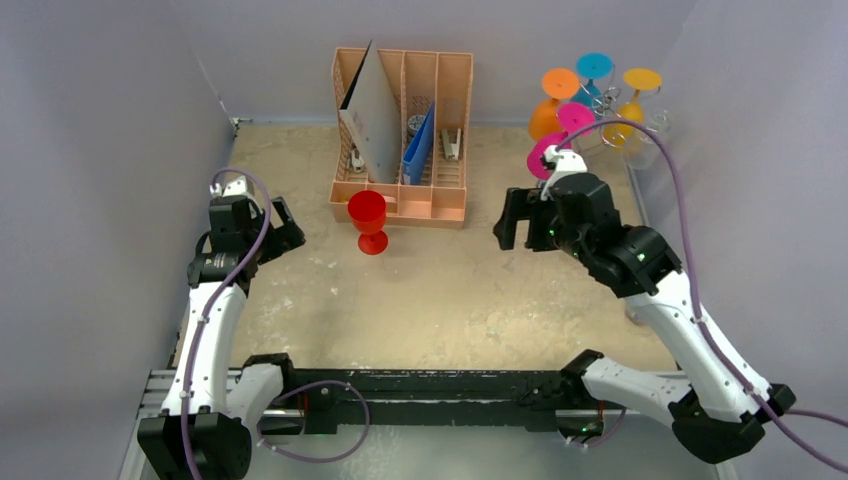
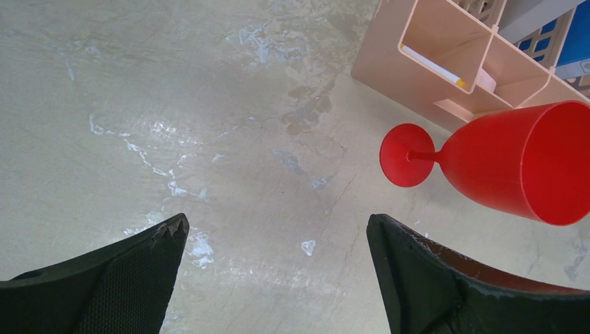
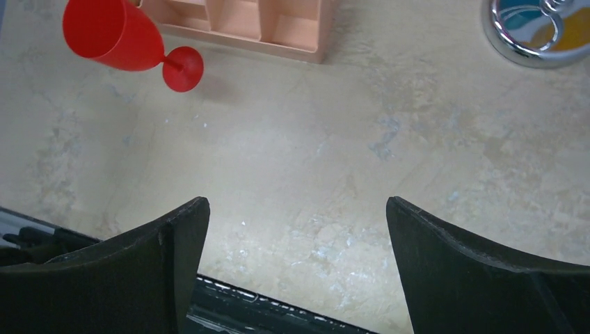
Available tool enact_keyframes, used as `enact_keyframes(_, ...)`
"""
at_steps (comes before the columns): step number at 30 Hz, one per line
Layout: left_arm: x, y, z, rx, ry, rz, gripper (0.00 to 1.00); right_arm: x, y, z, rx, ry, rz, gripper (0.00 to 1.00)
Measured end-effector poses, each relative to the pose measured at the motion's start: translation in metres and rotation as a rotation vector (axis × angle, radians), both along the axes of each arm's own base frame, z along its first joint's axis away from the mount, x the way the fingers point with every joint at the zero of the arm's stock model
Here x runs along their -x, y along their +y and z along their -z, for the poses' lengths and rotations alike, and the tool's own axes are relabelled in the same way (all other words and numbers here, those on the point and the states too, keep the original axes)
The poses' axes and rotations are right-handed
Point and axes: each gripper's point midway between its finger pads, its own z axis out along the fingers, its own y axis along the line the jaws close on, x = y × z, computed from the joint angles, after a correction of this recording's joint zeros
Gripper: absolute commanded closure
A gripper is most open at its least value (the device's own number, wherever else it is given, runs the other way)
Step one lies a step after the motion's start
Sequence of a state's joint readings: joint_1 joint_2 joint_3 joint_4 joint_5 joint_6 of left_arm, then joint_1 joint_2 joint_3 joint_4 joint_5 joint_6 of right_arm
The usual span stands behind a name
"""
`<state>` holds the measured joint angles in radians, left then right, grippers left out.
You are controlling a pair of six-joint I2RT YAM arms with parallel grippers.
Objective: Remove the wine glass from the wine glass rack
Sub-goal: Pick up the wine glass from the wine rack.
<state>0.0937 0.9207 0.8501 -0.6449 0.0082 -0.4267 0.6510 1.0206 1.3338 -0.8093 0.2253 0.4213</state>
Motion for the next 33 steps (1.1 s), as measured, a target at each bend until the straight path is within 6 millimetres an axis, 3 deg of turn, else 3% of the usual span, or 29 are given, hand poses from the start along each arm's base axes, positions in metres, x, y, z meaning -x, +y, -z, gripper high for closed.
enact_keyframes(3,0.0,-0.002,0.0,0.009,0.0,0.011,0.01,0.003,-0.015,-0.007,-0.021,0.023,0.05,0.01)
enact_keyframes(6,0.0,-0.004,0.002,0.016,0.003,0.018,0.01,-0.001,-0.02,-0.028,-0.034,0.02,0.075,0.01)
enact_keyframes(10,-0.001,-0.007,0.002,0.024,-0.002,0.031,0.02,-0.015,-0.036,-0.058,-0.041,-0.028,0.152,0.01)
enact_keyframes(15,-0.002,-0.01,0.002,0.034,-0.008,0.045,0.02,-0.034,-0.068,-0.078,-0.063,-0.033,0.28,0.01)
enact_keyframes(18,-0.003,-0.011,0.001,0.039,-0.013,0.051,0.02,-0.047,-0.077,-0.087,-0.113,-0.021,0.312,0.01)
enact_keyframes(25,-0.004,-0.013,0.0,0.044,-0.019,0.059,0.02,-0.08,-0.093,-0.088,-0.336,0.05,0.393,0.17)
enact_keyframes(33,-0.005,-0.016,-0.001,0.055,-0.025,0.073,0.03,-0.117,-0.107,-0.081,-0.485,0.064,0.502,0.25)
